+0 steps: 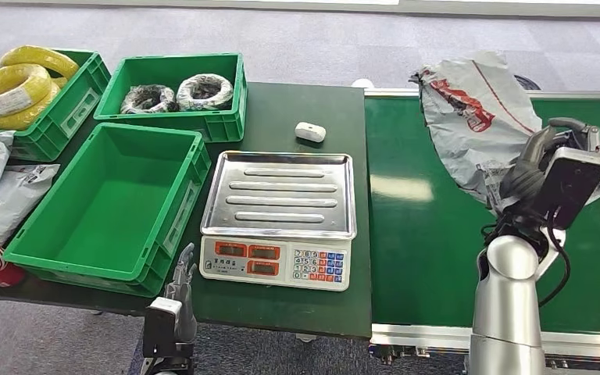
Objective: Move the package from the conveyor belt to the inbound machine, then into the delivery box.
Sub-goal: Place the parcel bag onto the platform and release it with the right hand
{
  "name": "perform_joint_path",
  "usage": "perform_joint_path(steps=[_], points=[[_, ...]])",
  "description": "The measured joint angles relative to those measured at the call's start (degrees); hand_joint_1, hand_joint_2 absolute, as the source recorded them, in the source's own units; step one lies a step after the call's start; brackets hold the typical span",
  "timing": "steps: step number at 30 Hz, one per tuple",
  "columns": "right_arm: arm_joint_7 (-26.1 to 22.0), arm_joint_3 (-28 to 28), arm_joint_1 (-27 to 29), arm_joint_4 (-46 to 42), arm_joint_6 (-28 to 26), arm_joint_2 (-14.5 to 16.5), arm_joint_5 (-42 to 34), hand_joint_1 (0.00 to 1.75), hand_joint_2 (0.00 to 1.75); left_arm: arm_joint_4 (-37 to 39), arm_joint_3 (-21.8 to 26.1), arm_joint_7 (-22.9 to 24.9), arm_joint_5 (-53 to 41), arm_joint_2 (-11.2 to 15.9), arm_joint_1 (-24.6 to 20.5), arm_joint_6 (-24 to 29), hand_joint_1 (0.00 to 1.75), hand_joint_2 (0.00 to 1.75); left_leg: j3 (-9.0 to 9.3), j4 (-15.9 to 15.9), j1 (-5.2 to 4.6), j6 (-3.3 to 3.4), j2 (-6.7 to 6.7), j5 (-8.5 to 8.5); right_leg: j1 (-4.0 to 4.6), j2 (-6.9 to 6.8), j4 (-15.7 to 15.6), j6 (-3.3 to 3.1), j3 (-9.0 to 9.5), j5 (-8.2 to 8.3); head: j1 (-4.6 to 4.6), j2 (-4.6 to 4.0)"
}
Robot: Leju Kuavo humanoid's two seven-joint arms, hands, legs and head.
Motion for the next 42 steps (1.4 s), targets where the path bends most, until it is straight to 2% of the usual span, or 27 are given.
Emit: perform_joint_path(steps=[6, 14, 19, 27, 31, 37, 42], points=[[4.08, 0.76, -9.68, 9.03, 2.21, -1.88, 2.59, 1.45, 1.75, 0.46, -0.45, -0.26, 0.63, 0.02, -0.22, 0.07, 0.00, 0.00, -0.02, 0.01, 0.00, 0.01, 0.00, 0.01, 0.00, 0.00, 0.00, 0.02, -0.02, 0.02, 0.01, -0.01], [4.68, 1.06, -13.05, 13.65, 2.39, -2.30, 3.90, 1.45, 1.75, 0.69, -0.67, -0.35, 0.91, 0.02, -0.38, 0.13, 0.00, 0.00, -0.02, 0.02, 0.00, 0.03, -0.01, 0.03, 0.00, -0.01, 0.00, 0.03, -0.02, 0.03, -0.01, 0.00], [6.83, 2.51, -22.70, 33.67, 2.03, -3.01, 8.70, 1.47, 1.75, 1.68, -1.49, -0.52, 1.85, 0.25, -1.27, 0.25, 0.00, 0.00, -0.05, 0.03, 0.00, 0.04, -0.06, 0.05, 0.00, -0.09, 0.01, 0.04, -0.03, 0.03, -0.01, 0.00], [6.35, 3.45, -22.90, 42.84, 1.83, -3.07, 9.94, 1.47, 1.75, 3.07, -2.59, -1.74, 3.06, 0.86, -1.39, 0.42, 0.00, 0.00, -0.11, 0.03, 0.00, 0.05, -0.10, 0.05, 0.00, -0.10, 0.01, 0.04, -0.09, 0.03, 0.00, 0.00], [6.37, 4.67, -22.67, 45.78, 4.25, -2.88, 11.56, 1.47, 1.75, 4.10, -3.22, -2.11, 3.77, 1.07, -2.07, 0.41, 0.00, 0.00, -0.12, 0.03, 0.00, 0.04, -0.10, 0.05, 0.00, -0.10, 0.01, 0.04, -0.10, 0.03, 0.01, 0.00], [6.47, 6.41, -22.54, 48.15, 5.91, -2.22, 13.24, 1.59, 1.75, 5.27, -3.68, -2.35, 4.03, 1.23, -2.99, 0.39, 0.00, 0.00, -0.14, 0.03, 0.00, 0.04, -0.10, 0.05, 0.00, -0.13, 0.01, 0.04, -0.11, 0.03, 0.01, 0.00], [5.13, 8.89, -22.54, 49.25, 8.43, -1.47, 16.26, 1.51, 1.75, 5.69, -4.08, -2.51, 4.15, 1.40, -3.14, 0.20, 0.00, 0.00, -0.17, 0.03, 0.00, 0.04, -0.09, 0.05, 0.00, -0.12, 0.01, 0.04, -0.16, 0.03, 0.01, -0.01]])
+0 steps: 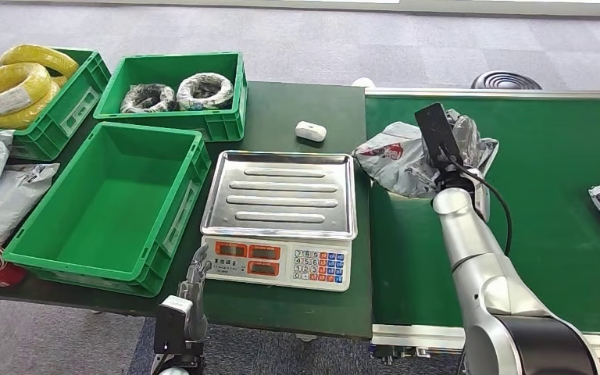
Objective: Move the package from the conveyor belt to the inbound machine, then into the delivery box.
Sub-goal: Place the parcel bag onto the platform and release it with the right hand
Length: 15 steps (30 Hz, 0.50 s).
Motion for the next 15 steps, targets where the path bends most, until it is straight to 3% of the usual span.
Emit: perform_joint_path(steps=[15], points=[[-3.71, 10.21, 5.33, -4.42, 3.22, 7.55, 4.11, 1.51, 1.75, 1.14, -0.02, -0.34, -0.04, 0.04, -0.99, -0.81, 0.00, 0.00, -0.01, -0.01, 0.02, -0.01, 0.03, 0.00, 0.02, 0.01, 0.00, -0.01, -0.05, -0.01, 0.00, 0.01]])
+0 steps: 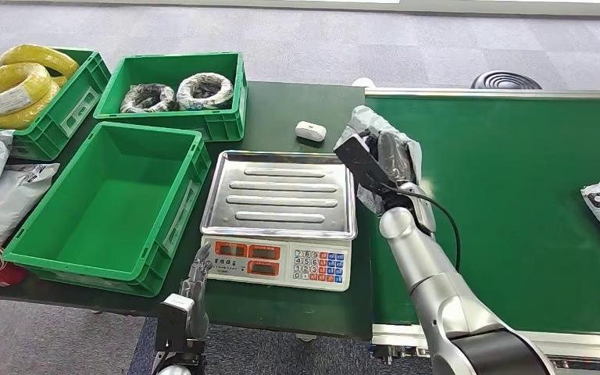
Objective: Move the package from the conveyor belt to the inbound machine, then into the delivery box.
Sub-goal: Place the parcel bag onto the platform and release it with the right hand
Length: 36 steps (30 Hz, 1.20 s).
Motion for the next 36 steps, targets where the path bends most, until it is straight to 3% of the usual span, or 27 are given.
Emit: perform_joint_path(steps=[12, 18, 25, 32, 36], points=[[2.95, 7.13, 0.04, -7.18, -1.59, 2.55, 0.80, 1.63, 1.75, 1.57, 0.15, -0.56, 0.00, -0.02, -0.61, -0.11, 0.00, 0.00, -0.03, 0.00, -0.01, 0.00, 0.02, 0.00, -0.01, 0.01, 0.00, 0.00, -0.02, 0.00, -0.01, 0.00], [4.10, 9.25, -4.63, -8.33, 2.26, 2.98, 1.28, 1.56, 1.75, 2.39, 0.21, -1.09, 0.03, -0.02, -0.98, -0.79, 0.00, 0.00, -0.03, 0.00, 0.00, -0.01, 0.01, 0.02, 0.00, 0.00, 0.01, 0.00, -0.02, 0.01, -0.01, 0.01], [1.30, 13.26, -8.97, -5.63, 9.00, 4.81, 1.72, 1.52, 1.75, 3.39, 0.28, -1.94, 0.66, 0.00, -1.23, -1.19, 0.00, 0.00, -0.04, 0.00, 0.00, -0.01, 0.00, 0.02, 0.00, 0.00, 0.01, 0.00, -0.03, 0.00, 0.01, 0.00], [-1.36, 17.95, -7.77, -2.65, 9.86, 7.07, 0.62, 1.44, 1.75, 3.72, 0.30, -2.13, 1.10, 0.01, -1.34, -0.66, 0.00, 0.00, -0.05, -0.01, 0.00, -0.01, -0.01, 0.02, 0.00, -0.01, 0.01, 0.00, -0.02, 0.00, 0.01, 0.01], [-1.83, 19.48, -6.06, -1.88, 9.26, 7.59, -1.82, 0.06, 1.75, 3.67, 0.32, -2.13, 1.58, 0.14, -1.00, 0.09, 0.00, 0.00, -0.05, -0.01, 0.00, -0.01, -0.01, 0.03, 0.00, -0.01, 0.01, 0.00, -0.02, 0.00, 0.01, 0.00]])
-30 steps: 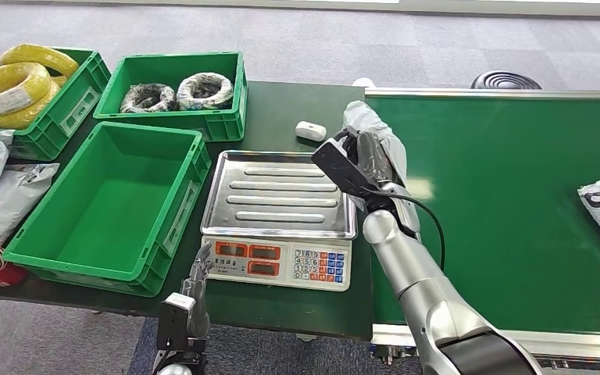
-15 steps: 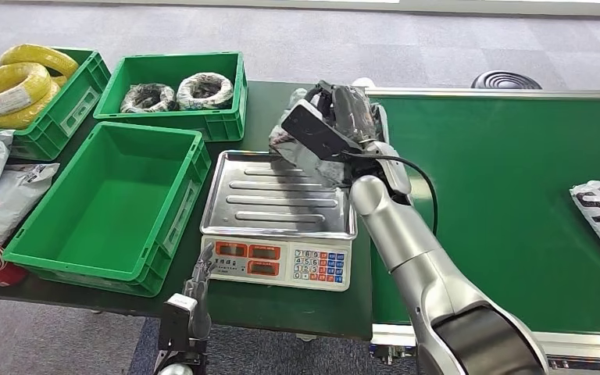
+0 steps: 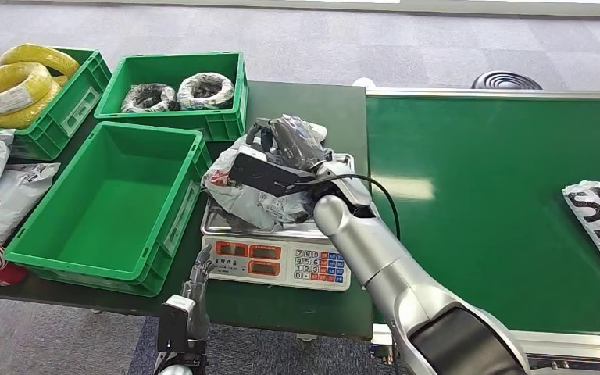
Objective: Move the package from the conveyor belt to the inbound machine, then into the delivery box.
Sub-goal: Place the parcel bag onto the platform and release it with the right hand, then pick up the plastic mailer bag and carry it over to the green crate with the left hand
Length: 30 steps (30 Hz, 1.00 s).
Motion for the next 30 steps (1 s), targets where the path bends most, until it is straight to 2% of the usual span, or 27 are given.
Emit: perform_joint_path(steps=[1, 4, 10, 15, 18, 26, 30], points=[[-0.28, 0.26, 0.49, 0.15, -0.20, 0.02, -0.81, 0.00, 1.31, -0.04, 0.02, 0.00, 0.14, 0.04, 0.16, 0.10, 0.00, 0.00, 0.00, 0.00, 0.00, 0.00, 0.00, 0.00, 0.00, 0.00, 0.00, 0.00, 0.00, 0.00, 0.01, 0.00], [-1.51, 0.77, 1.98, 0.50, -1.01, 0.01, -2.70, 0.00, 0.00, -0.35, 0.13, 0.03, 0.23, 0.13, 0.60, 0.32, 0.00, 0.00, 0.00, 0.00, 0.00, 0.00, -0.01, 0.00, 0.00, 0.00, 0.00, 0.00, 0.00, 0.00, 0.00, 0.01], [-2.81, 1.06, 3.93, 0.92, -0.04, -0.01, -6.46, 0.00, 0.00, -1.10, 0.41, 0.50, 0.22, 0.17, 1.12, 0.70, 0.00, 0.00, 0.00, 0.00, 0.00, 0.00, 0.00, 0.00, 0.00, 0.00, 0.00, 0.00, -0.02, 0.00, -0.01, 0.00], [-5.81, -0.18, 6.14, 0.95, 6.14, -0.08, -15.59, 0.00, 0.00, -1.43, 0.54, 0.61, 0.27, 0.25, 1.52, 0.84, 0.00, 0.00, 0.00, 0.00, 0.00, 0.00, 0.00, 0.00, 0.00, 0.00, 0.00, 0.00, -0.02, 0.00, 0.01, 0.00], [-7.67, -0.50, 8.56, 0.95, 7.77, -0.13, -18.97, 0.00, 0.00, -1.62, 0.66, 0.68, 0.34, 0.31, 1.73, 1.25, 0.00, 0.00, 0.00, 0.00, 0.00, -0.01, 0.00, -0.01, 0.00, 0.00, 0.00, 0.00, -0.02, 0.00, 0.01, 0.01], [-9.98, -0.61, 17.62, 0.86, 5.87, 0.20, -22.40, 0.00, 0.00, -2.05, 1.73, 0.98, 0.34, 0.23, 2.04, 2.02, 0.00, 0.00, 0.00, -0.01, 0.00, -0.02, 0.00, -0.02, 0.00, 0.00, -0.01, -0.01, -0.02, -0.02, -0.01, 0.01], [-10.45, -1.59, 20.80, -0.08, 2.51, 0.31, -23.50, 0.00, 0.00, -2.07, 2.55, 0.96, 0.25, 0.16, 2.15, 2.21, 0.00, 0.00, 0.04, -0.01, 0.00, -0.02, 0.00, -0.02, 0.00, -0.01, -0.01, -0.01, 0.00, -0.04, 0.00, 0.01]])
